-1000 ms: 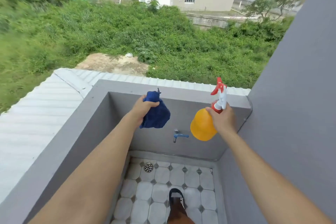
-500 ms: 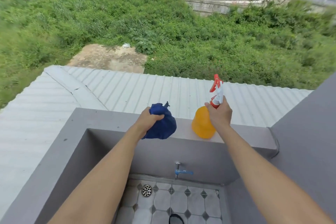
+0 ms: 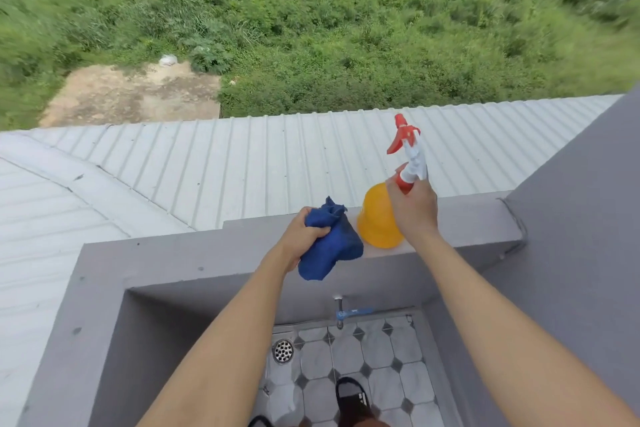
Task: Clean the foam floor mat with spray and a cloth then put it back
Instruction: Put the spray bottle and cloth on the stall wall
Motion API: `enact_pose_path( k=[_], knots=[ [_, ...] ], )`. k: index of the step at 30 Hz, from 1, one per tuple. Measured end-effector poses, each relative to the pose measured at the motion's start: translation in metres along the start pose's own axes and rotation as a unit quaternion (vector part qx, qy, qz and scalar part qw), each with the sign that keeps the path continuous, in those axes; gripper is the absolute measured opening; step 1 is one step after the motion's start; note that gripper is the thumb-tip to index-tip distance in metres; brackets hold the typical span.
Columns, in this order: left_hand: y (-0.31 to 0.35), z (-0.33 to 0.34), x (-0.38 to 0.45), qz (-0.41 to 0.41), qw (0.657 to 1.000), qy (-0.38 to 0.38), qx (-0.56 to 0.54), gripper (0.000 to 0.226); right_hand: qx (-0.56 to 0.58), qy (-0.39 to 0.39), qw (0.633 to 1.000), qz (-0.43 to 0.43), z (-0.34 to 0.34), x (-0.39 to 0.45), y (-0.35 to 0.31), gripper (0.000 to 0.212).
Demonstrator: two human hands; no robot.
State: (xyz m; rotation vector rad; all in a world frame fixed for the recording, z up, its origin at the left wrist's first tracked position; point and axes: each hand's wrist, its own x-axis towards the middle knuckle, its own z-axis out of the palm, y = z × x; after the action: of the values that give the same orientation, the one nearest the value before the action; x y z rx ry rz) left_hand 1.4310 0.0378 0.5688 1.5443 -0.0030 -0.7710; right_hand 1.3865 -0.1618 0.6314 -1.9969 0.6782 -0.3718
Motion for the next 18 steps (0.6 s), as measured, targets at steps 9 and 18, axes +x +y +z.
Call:
enact_pose_path(
  k=[9, 18],
  knots=[
    [-0.027, -0.012, 0.007, 0.11, 0.949, 0.248, 0.162, 0.033, 0.015, 0.018, 1.0, -0.011, 0.007, 0.001, 0.005, 0.022],
    [-0.041, -0.026, -0.003, 0.137, 0.896, 0.197, 0.374, 0.075, 0.034, 0.027, 0.998, -0.036, 0.012, 0.002, 0.008, 0.024]
  ],
)
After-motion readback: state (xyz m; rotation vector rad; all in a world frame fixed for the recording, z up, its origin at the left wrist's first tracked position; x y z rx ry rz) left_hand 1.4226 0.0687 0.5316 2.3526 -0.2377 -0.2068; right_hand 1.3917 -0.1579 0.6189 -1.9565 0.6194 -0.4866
